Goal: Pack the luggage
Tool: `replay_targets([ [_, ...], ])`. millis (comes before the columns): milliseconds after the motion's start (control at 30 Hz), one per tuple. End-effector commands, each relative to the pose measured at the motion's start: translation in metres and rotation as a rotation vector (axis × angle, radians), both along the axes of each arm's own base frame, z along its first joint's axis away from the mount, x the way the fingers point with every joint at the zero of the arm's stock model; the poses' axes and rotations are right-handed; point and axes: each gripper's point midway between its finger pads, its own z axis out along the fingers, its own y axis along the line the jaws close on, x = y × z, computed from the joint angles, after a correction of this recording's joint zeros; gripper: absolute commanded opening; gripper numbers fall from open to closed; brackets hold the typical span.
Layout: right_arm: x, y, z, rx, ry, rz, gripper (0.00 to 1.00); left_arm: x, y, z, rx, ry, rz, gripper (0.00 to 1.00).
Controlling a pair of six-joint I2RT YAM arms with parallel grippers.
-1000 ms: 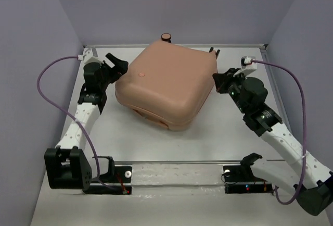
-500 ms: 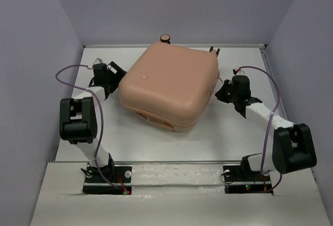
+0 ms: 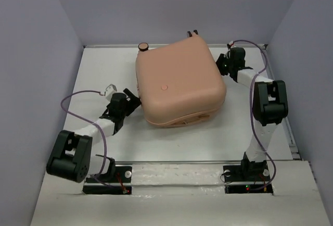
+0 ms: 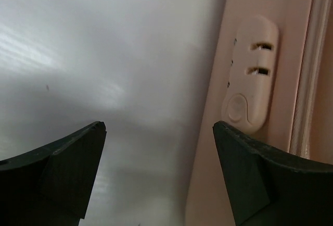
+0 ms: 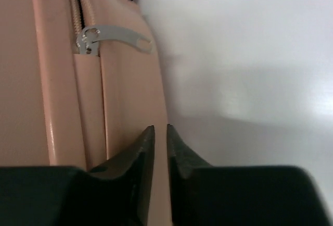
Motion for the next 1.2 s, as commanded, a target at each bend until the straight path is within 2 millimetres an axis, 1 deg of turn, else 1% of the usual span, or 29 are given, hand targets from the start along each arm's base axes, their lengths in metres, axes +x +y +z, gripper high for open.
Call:
replay_targets([
  [0, -0.015, 0.128, 0.099, 0.239, -0.123, 0.471, 0.38, -0.057, -0.090, 0.028, -0.154, -0.086, -0.351, 0.97],
  [33, -0.010, 0.127, 0.101, 0.229, -0.129, 0.462, 0.45, -0.058, -0.087, 0.032, -0.150, -0.098, -0.341, 0.97],
  [100, -0.008, 0.122, 0.101, 0.204, -0.105, 0.428, 0.56, -0.057, -0.072, 0.051, -0.105, -0.157, -0.296, 0.98],
  [133, -0.001, 0.110, 0.103, 0.177, -0.116, 0.375, 0.63, -0.050, -0.069, 0.070, -0.089, -0.197, -0.280, 0.98],
  [200, -0.002, 0.098, 0.112, 0.156, -0.136, 0.340, 0.67, -0.046, -0.054, 0.096, -0.019, -0.248, -0.243, 0.99],
  [233, 0.001, 0.087, 0.115, 0.138, -0.143, 0.305, 0.72, -0.038, -0.053, 0.128, -0.012, -0.309, -0.233, 0.99],
  [267, 0.000, 0.077, 0.115, 0.117, -0.140, 0.280, 0.76, -0.036, -0.040, 0.141, 0.020, -0.312, -0.201, 0.99],
  [300, -0.003, 0.073, 0.127, 0.088, -0.172, 0.275, 0.79, -0.032, -0.030, 0.156, 0.057, -0.339, -0.186, 0.99],
  [333, -0.003, 0.064, 0.130, 0.067, -0.181, 0.250, 0.82, -0.028, -0.025, 0.193, 0.057, -0.411, -0.176, 0.99],
  [367, -0.006, 0.062, 0.134, 0.058, -0.184, 0.250, 0.84, -0.025, -0.017, 0.208, 0.067, -0.429, -0.168, 0.99],
  [400, -0.007, 0.055, 0.137, 0.049, -0.192, 0.242, 0.84, -0.017, 0.008, 0.221, 0.080, -0.445, -0.108, 0.99],
  [433, -0.007, 0.049, 0.143, 0.045, -0.203, 0.231, 0.85, -0.013, 0.017, 0.236, 0.078, -0.467, -0.102, 0.99],
  [467, -0.010, 0.043, 0.149, 0.038, -0.214, 0.217, 0.87, -0.010, 0.015, 0.262, 0.054, -0.509, -0.143, 0.99],
  [500, -0.015, 0.040, 0.154, 0.024, -0.227, 0.209, 0.88, 0.001, 0.027, 0.275, 0.054, -0.516, -0.121, 0.99],
  [533, -0.014, 0.038, 0.153, 0.016, -0.228, 0.206, 0.88, 0.002, 0.034, 0.283, 0.059, -0.532, -0.100, 0.99],
  [600, -0.023, 0.035, 0.161, -0.001, -0.249, 0.200, 0.91, 0.025, 0.031, 0.267, 0.014, -0.474, -0.130, 0.99],
  [633, -0.027, 0.034, 0.160, -0.005, -0.245, 0.196, 0.91, 0.044, 0.029, 0.254, -0.020, -0.448, -0.159, 0.99],
  [667, -0.034, 0.033, 0.169, -0.002, -0.262, 0.197, 0.93, 0.052, 0.026, 0.248, -0.059, -0.429, -0.167, 0.99],
  [700, -0.038, 0.033, 0.172, 0.001, -0.266, 0.199, 0.93, 0.063, 0.027, 0.239, -0.082, -0.401, -0.175, 0.99],
  [733, -0.045, 0.035, 0.174, 0.011, -0.269, 0.216, 0.94, 0.074, 0.035, 0.240, -0.103, -0.398, -0.167, 0.99],
  [767, -0.056, 0.036, 0.174, 0.016, -0.269, 0.225, 0.95, 0.089, 0.027, 0.224, -0.153, -0.361, -0.215, 0.99],
  [800, -0.063, 0.036, 0.174, 0.025, -0.269, 0.231, 0.95, 0.097, 0.026, 0.218, -0.166, -0.343, -0.224, 0.99],
  [833, -0.070, 0.037, 0.172, 0.031, -0.273, 0.237, 0.95, 0.106, 0.024, 0.225, -0.171, -0.358, -0.233, 0.99],
  [867, -0.083, 0.037, 0.171, 0.040, -0.292, 0.244, 0.95, 0.116, 0.020, 0.215, -0.203, -0.336, -0.257, 0.99],
  [933, -0.094, 0.037, 0.167, 0.048, -0.299, 0.253, 0.95, 0.127, 0.017, 0.210, -0.230, -0.323, -0.275, 0.99],
  [1000, -0.103, 0.040, 0.165, 0.063, -0.309, 0.276, 0.95, 0.141, 0.014, 0.198, -0.256, -0.295, -0.279, 0.99],
  [1033, -0.114, 0.042, 0.159, 0.077, -0.296, 0.293, 0.96, 0.148, 0.013, 0.191, -0.280, -0.288, -0.274, 0.99],
  [1133, -0.124, 0.042, 0.152, 0.087, -0.307, 0.296, 0.96, 0.156, 0.007, 0.182, -0.349, -0.274, -0.284, 0.99],
  [1167, -0.126, 0.042, 0.152, 0.089, -0.312, 0.298, 0.96, 0.162, 0.006, 0.175, -0.363, -0.271, -0.281, 0.99],
])
